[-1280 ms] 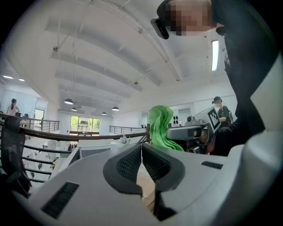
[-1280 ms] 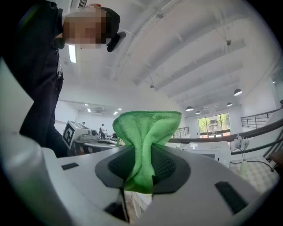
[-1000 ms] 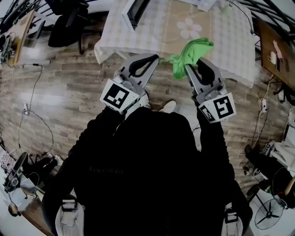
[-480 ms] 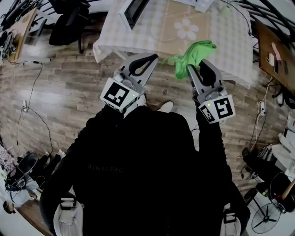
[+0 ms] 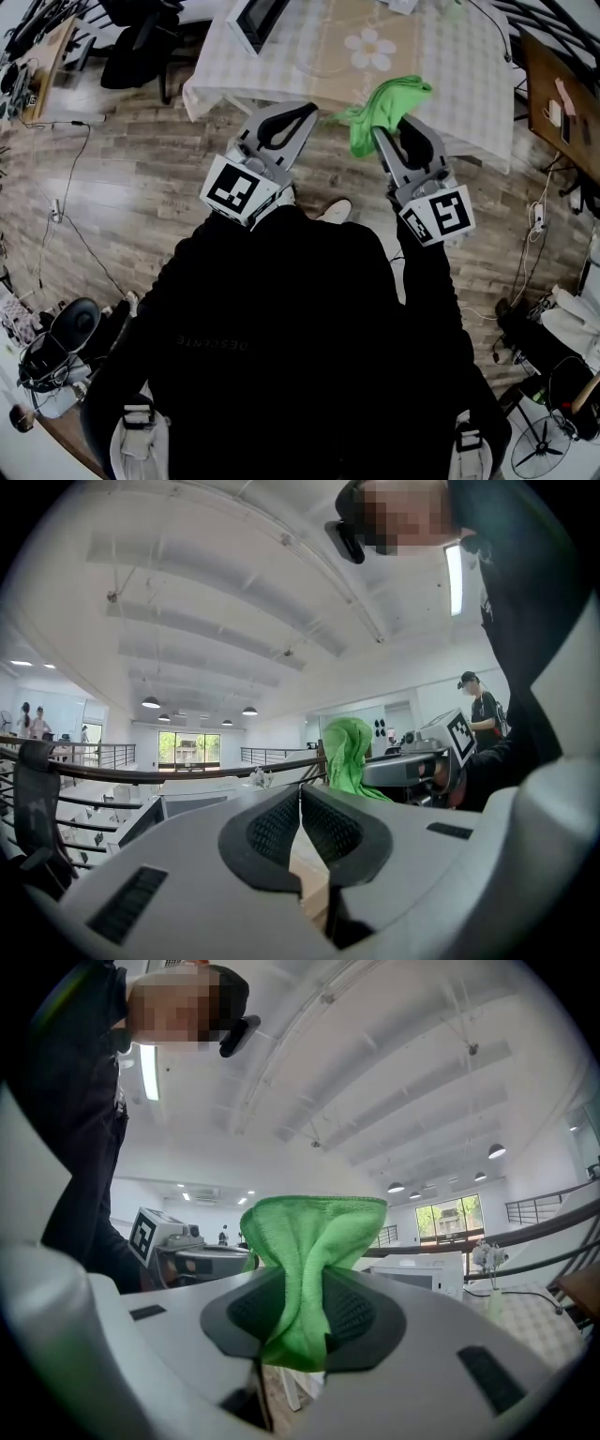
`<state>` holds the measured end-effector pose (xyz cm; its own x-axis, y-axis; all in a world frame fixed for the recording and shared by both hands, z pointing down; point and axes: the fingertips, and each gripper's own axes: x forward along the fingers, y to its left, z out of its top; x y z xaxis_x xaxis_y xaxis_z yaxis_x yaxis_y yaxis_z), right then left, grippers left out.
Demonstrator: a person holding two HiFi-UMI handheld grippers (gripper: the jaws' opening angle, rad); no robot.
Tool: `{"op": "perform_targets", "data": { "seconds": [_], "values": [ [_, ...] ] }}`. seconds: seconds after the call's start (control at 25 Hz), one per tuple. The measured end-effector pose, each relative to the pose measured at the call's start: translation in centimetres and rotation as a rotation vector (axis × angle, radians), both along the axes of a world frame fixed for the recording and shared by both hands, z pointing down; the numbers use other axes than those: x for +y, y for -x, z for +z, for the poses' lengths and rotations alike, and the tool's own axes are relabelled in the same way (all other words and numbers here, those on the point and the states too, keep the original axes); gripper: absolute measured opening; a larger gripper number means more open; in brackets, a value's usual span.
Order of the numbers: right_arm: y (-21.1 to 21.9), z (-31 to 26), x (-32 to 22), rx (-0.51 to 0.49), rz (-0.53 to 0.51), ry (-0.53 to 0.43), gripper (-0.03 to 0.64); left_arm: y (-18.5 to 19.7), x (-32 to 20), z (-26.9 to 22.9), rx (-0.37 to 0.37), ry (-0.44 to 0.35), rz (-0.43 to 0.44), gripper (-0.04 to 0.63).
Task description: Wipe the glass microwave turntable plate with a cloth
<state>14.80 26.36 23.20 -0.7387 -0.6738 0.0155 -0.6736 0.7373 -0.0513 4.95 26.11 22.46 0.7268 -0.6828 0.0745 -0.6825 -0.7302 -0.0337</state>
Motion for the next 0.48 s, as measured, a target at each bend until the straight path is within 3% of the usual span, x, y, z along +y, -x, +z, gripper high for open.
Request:
{"op": "perform_targets", "data": {
  "seconds": [0.2, 0.48],
  "values": [
    [-1.1, 1.2, -0.4, 0.009, -0.005, 0.004, 0.132, -1.3, -0.3, 0.3, -0.004, -0.024, -0.008, 0.021],
    [-0.8, 2.2, -3.5, 0.020, -0.001, 0.024, 0.133, -0.7, -3.2, 1.6, -0.019, 0.023, -0.020, 0.021]
  ]
}}
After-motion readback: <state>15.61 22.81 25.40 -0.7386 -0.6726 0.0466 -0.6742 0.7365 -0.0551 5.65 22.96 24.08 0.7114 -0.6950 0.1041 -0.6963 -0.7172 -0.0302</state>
